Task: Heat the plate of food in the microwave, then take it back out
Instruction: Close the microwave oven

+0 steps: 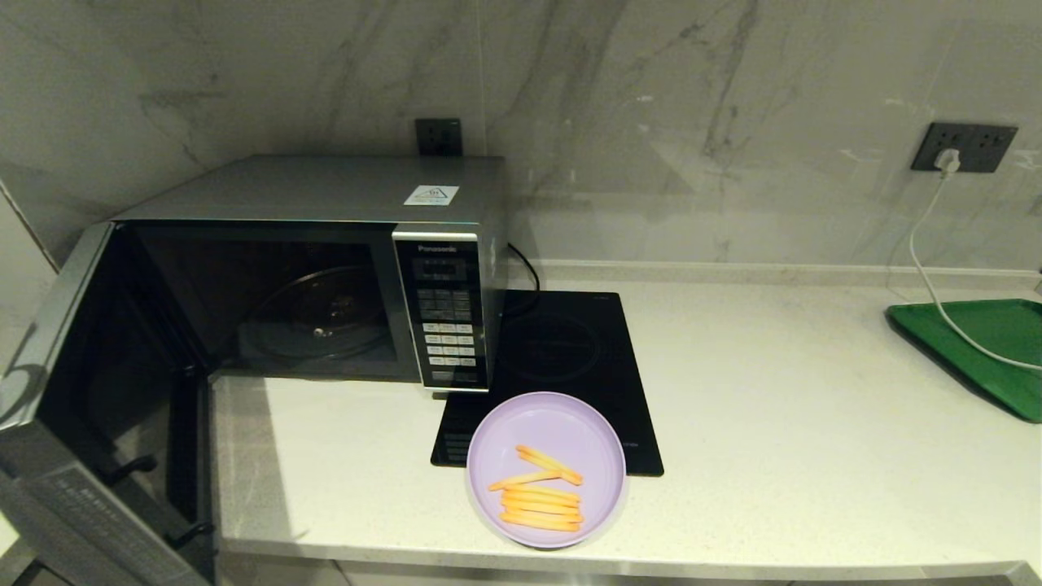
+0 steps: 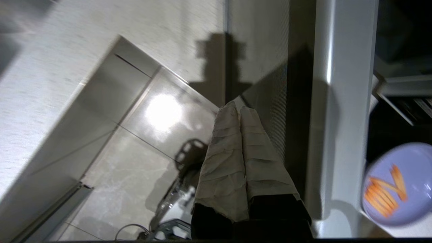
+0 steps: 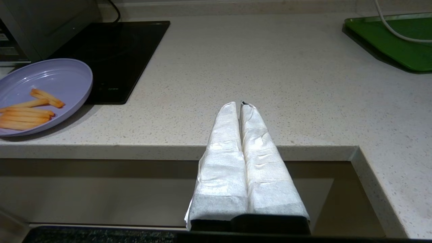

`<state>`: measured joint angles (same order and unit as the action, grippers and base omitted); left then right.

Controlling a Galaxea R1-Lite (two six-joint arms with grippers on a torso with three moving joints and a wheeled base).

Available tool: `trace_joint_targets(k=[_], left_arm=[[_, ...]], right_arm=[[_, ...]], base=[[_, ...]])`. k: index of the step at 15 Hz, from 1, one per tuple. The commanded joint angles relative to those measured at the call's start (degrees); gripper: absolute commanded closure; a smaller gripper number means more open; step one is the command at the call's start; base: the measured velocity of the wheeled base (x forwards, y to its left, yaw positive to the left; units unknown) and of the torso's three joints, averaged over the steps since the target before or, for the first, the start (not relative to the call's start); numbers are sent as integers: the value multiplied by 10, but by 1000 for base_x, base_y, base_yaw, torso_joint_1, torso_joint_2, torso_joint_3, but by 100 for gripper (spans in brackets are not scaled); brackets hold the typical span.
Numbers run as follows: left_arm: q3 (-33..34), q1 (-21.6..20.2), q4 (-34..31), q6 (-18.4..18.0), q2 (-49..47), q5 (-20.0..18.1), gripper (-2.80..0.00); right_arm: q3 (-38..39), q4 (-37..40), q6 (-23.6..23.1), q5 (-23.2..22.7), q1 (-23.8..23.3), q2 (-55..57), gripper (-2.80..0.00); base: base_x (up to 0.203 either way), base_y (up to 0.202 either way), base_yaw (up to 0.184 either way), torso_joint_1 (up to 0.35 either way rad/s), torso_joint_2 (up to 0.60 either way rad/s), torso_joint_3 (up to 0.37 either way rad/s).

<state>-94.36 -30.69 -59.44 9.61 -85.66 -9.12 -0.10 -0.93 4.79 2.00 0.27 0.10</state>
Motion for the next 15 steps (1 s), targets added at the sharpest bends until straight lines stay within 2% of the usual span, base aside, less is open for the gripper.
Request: trace_joint_targets(k=[1,4,10,12,15], left_arm=[[34,36,-13,7,37,1,0],[76,93,-17,10,57,-1,0],[116,261,3,54,68,4,0],[138,299,74,56,67,3,0],[191,362,231,48,65,6,0]], right_arm=[[0,0,0,0,1,0,0],[0,0,0,0,0,0,0],[0,0,0,0,0,0,0],[0,0,0,0,0,0,0],[0,0,0,0,0,0,0]], base=[[0,0,0,0,0,0],[0,0,0,0,0,0],[0,0,0,0,0,0],[0,0,0,0,0,0],[0,0,0,0,0,0]])
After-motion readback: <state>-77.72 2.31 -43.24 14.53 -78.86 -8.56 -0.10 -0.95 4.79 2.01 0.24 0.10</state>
